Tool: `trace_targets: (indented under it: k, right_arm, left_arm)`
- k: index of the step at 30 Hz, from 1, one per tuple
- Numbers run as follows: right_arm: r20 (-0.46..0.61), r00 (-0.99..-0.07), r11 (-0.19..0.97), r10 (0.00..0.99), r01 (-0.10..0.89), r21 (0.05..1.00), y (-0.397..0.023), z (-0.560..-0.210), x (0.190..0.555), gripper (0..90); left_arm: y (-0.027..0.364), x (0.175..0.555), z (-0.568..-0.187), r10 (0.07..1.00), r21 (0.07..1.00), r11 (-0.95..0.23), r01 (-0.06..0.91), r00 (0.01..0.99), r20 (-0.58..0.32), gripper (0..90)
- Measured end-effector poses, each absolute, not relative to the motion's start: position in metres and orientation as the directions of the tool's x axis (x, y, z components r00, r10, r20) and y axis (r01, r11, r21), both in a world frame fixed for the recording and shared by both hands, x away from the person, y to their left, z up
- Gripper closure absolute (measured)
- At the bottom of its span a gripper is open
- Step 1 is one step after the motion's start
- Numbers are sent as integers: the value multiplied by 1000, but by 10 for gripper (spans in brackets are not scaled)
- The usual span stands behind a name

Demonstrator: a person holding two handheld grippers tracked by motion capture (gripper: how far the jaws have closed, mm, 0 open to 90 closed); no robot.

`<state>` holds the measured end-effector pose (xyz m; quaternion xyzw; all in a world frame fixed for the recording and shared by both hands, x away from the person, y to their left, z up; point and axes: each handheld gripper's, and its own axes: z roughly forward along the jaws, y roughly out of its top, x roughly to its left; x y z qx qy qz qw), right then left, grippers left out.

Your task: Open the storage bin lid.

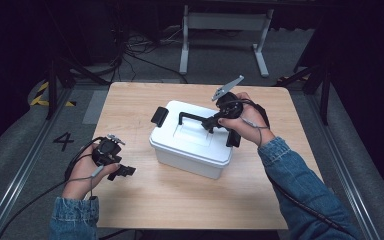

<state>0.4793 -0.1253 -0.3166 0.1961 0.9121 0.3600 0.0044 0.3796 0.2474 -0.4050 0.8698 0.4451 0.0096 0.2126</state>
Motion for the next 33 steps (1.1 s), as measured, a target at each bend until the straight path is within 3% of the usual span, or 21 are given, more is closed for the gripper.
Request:
trace_targets:
  k: [33]
  right_arm:
    - [93, -932, 603, 349, 300, 740, -140, -271, 474, 848]
  left_arm:
    - [248, 380, -405, 778, 379, -513, 770, 604, -173, 270]
